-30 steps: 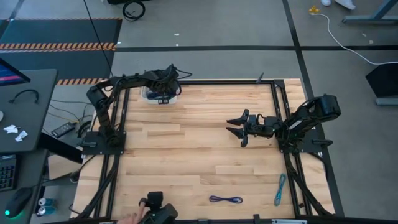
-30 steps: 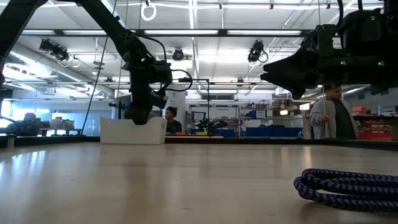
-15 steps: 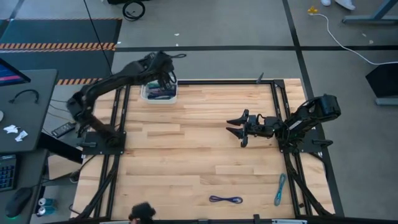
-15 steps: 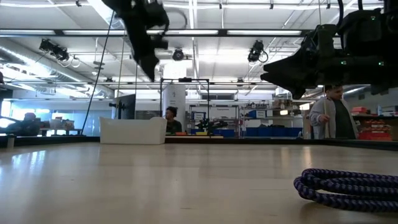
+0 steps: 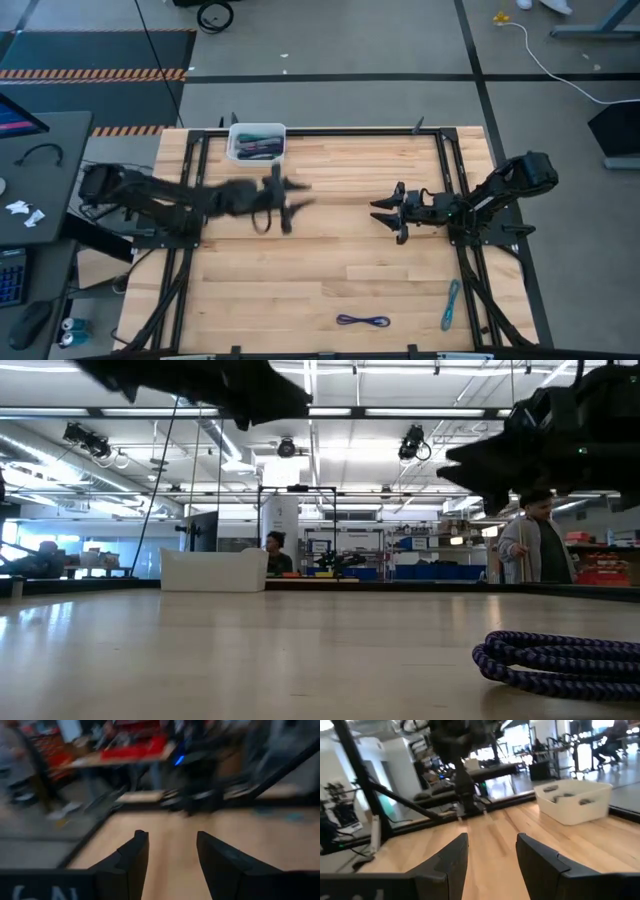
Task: Pick and place USB-C Cables
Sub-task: Put the blue USB cable into the white bin
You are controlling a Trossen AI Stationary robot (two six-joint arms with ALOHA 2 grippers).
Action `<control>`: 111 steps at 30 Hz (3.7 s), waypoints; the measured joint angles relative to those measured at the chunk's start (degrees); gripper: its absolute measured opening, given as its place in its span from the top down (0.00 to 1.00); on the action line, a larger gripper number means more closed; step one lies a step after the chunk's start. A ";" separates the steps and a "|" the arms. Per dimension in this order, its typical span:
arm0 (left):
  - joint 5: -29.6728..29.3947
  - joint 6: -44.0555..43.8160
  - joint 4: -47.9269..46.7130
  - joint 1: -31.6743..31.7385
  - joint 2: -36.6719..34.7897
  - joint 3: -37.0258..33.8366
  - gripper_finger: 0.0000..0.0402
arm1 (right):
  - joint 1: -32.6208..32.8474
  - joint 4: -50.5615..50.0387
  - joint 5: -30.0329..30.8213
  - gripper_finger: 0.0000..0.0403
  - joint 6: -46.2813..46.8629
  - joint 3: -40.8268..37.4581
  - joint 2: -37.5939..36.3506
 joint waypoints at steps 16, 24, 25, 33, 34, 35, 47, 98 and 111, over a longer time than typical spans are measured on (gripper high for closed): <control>-0.01 -1.48 -10.17 -19.71 31.64 23.41 0.60 | 0.99 2.02 4.03 0.57 4.59 1.42 -4.85; 8.47 -9.34 -35.14 -23.36 44.68 43.79 0.48 | 1.58 -1.07 4.61 0.57 9.59 1.57 -3.16; 8.99 -10.15 -35.99 -24.31 45.17 44.29 0.45 | 1.83 -1.37 4.56 0.57 10.44 1.76 -2.69; -0.94 -14.50 -25.75 -30.67 54.18 48.33 0.26 | 5.44 -3.96 4.49 0.57 12.83 1.25 -1.39; -2.68 -15.89 -23.69 -30.87 55.73 49.10 0.25 | 6.02 -3.80 4.50 0.57 12.83 0.84 -1.49; -4.12 -17.08 -20.93 -31.01 57.32 50.02 0.25 | 6.68 -3.78 4.52 0.57 12.83 0.48 -1.62; -8.90 -27.40 -22.38 -31.33 63.09 52.23 0.40 | 12.51 -2.98 4.57 0.57 12.83 0.07 -1.44; -10.96 14.81 -43.48 22.20 -14.81 -0.57 0.94 | 6.32 -9.03 20.28 0.57 -4.09 2.44 -0.87; 2.80 38.51 -69.14 48.08 -4.81 10.68 0.94 | -2.75 -9.22 20.03 0.57 -14.89 5.81 -0.87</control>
